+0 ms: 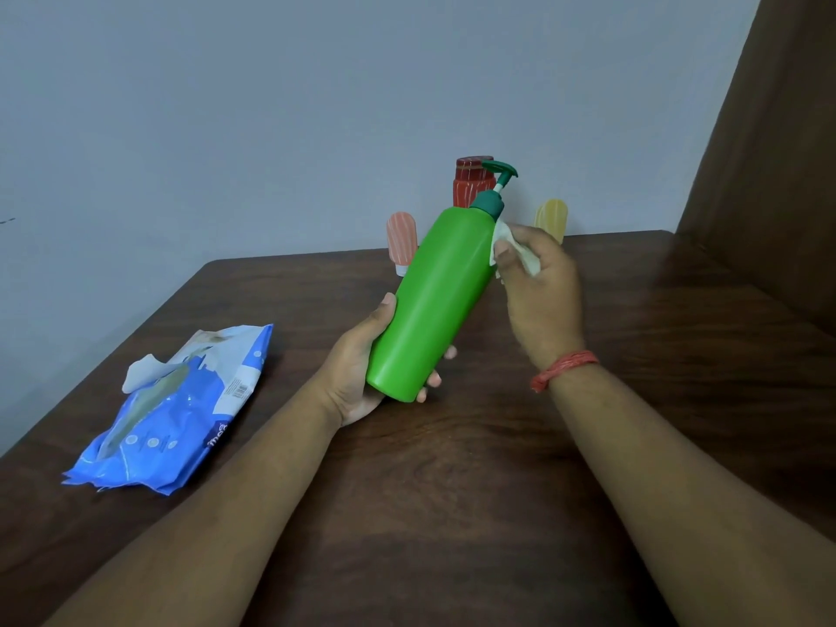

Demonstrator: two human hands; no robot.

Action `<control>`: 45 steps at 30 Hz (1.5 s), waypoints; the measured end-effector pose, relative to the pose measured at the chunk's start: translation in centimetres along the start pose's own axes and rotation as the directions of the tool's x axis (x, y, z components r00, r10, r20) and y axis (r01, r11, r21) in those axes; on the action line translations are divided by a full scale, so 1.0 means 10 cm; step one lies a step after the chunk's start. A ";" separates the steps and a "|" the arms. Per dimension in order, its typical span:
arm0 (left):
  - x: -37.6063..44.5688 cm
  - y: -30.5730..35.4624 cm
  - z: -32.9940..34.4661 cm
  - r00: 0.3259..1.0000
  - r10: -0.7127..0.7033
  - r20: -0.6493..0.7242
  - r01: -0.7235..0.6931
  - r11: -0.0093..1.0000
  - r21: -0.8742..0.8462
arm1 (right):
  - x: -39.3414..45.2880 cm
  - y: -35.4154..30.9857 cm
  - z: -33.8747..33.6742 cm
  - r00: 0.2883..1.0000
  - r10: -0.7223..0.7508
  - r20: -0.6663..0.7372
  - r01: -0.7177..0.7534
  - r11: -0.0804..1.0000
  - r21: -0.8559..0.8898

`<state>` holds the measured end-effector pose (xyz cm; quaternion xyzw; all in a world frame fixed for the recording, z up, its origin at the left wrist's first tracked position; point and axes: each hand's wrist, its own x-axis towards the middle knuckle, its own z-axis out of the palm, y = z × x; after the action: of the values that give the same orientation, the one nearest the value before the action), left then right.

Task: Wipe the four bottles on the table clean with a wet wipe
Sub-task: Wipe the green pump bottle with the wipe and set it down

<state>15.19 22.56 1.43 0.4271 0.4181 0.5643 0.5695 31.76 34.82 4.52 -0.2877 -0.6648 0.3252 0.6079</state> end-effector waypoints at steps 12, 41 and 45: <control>0.02 -0.05 0.12 0.987 0.119 -0.104 -0.096 0.974 0.205 | 0.05 -0.12 -0.07 0.857 -0.511 0.058 0.446 0.682 -0.580; 0.05 0.06 -0.06 0.914 0.065 -0.401 -0.227 0.900 -0.371 | -0.51 -0.19 0.32 0.625 -0.487 0.611 0.695 0.704 -0.150; 0.10 0.04 -0.12 0.896 0.053 -0.441 -0.236 0.897 -0.372 | -0.50 -0.16 0.33 0.638 -0.462 0.616 0.661 0.739 -0.131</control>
<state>13.95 23.53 1.45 0.1946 0.3670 0.7604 0.4992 28.95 29.63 2.49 -0.0590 -0.9111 0.0622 0.4032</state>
